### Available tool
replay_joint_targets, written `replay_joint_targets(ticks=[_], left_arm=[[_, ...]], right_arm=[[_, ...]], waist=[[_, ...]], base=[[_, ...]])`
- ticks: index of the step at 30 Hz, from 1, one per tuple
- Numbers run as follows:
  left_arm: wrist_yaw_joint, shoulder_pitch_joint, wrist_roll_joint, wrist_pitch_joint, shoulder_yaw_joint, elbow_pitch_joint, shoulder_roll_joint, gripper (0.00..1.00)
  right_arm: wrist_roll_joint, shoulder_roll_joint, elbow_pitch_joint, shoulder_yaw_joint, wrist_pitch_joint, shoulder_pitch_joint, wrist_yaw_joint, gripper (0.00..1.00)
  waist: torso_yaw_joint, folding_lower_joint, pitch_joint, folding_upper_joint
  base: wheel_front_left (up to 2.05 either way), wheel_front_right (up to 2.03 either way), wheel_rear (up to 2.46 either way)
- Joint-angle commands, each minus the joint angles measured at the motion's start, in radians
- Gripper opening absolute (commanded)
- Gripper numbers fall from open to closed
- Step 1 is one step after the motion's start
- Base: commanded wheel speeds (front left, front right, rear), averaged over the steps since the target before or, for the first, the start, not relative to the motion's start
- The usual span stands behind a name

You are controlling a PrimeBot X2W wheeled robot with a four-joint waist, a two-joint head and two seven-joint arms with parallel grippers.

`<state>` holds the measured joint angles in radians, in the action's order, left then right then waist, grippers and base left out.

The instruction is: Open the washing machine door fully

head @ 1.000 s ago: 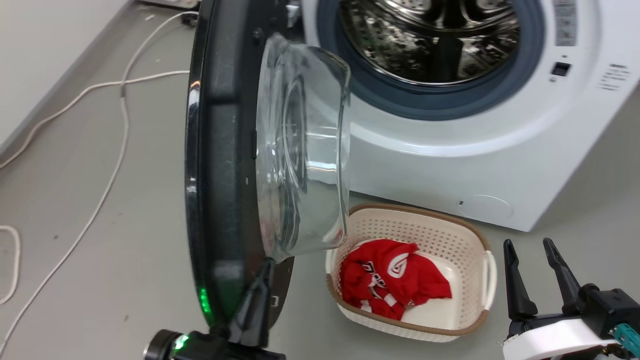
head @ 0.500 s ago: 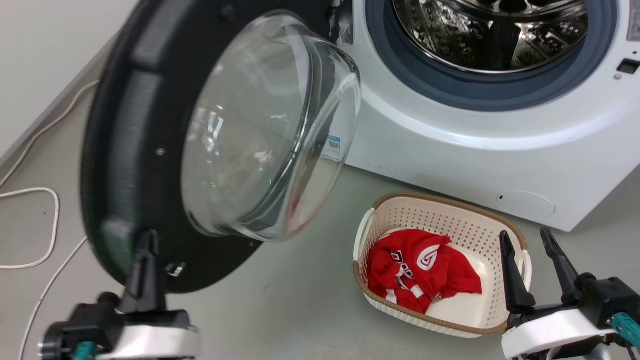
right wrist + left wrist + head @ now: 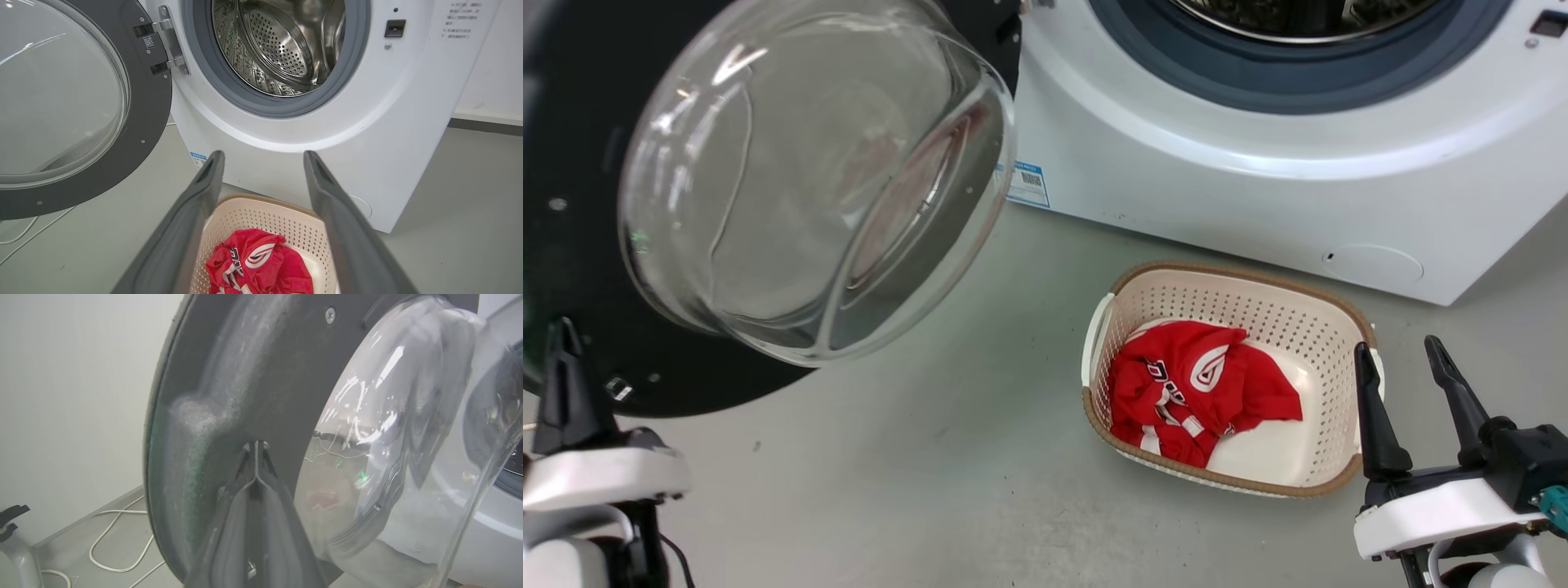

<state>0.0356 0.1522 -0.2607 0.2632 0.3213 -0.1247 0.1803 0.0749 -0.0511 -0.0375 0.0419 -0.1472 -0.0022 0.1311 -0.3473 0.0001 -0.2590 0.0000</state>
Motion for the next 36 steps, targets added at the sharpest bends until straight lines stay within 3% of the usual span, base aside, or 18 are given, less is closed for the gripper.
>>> replay_joint_targets(ticks=[1, 17, 22, 27, 32, 34, 35, 36], left_arm=[[0.004, 0.031, 0.005, 0.002, 0.024, -0.02, 0.012, 0.0], [0.078, 0.177, 0.03, 0.002, 0.172, -0.192, 0.066, 0.0], [0.087, 0.13, 0.048, 0.002, 0.198, -0.16, 0.034, 0.0], [0.093, 0.041, 0.077, 0.002, 0.208, -0.07, -0.036, 0.0], [0.093, -0.077, 0.119, 0.002, 0.162, 0.034, -0.105, 0.0], [0.094, -0.12, 0.125, 0.002, 0.123, 0.074, -0.119, 0.45], [0.094, -0.143, 0.126, 0.002, 0.105, 0.085, -0.123, 0.8], [0.093, -0.165, 0.127, 0.002, 0.081, 0.097, -0.126, 0.96]], right_arm=[[-0.006, 0.002, -0.008, 0.002, 0.003, -0.016, -0.001, 1.0], [-0.014, 0.002, -0.011, 0.001, 0.001, -0.038, -0.001, 1.0], [-0.004, 0.002, 0.005, -0.002, -0.01, -0.035, -0.001, 1.0], [0.019, 0.002, 0.034, -0.011, -0.029, -0.022, -0.001, 1.0], [0.037, 0.002, 0.064, -0.023, -0.044, -0.013, -0.001, 1.0], [0.043, 0.002, 0.072, -0.028, -0.049, -0.008, -0.001, 1.0], [0.046, 0.002, 0.077, -0.03, -0.05, -0.004, -0.001, 1.0], [0.049, 0.002, 0.081, -0.033, -0.052, 0.0, -0.001, 1.0]], waist=[[0.009, -0.0001, -0.017, 0.0], [0.021, -0.0001, -0.06, 0.0], [0.028, -0.0001, -0.034, 0.0], [0.04, -0.0001, 0.015, 0.0], [0.059, -0.0001, 0.072, 0.0], [0.069, -0.0001, 0.09, 0.0], [0.075, -0.0001, 0.098, 0.0], [0.081, -0.0001, 0.106, 0.0]], base=[[0.0, 0.0, 0.0], [0.0, 0.0, 0.0], [0.0, 0.0, 0.0], [0.0, 0.0, 0.0], [0.0, 0.0, 0.0], [0.0, 0.0, 0.0], [0.0, 0.0, 0.0], [0.0, 0.0, 0.0]])
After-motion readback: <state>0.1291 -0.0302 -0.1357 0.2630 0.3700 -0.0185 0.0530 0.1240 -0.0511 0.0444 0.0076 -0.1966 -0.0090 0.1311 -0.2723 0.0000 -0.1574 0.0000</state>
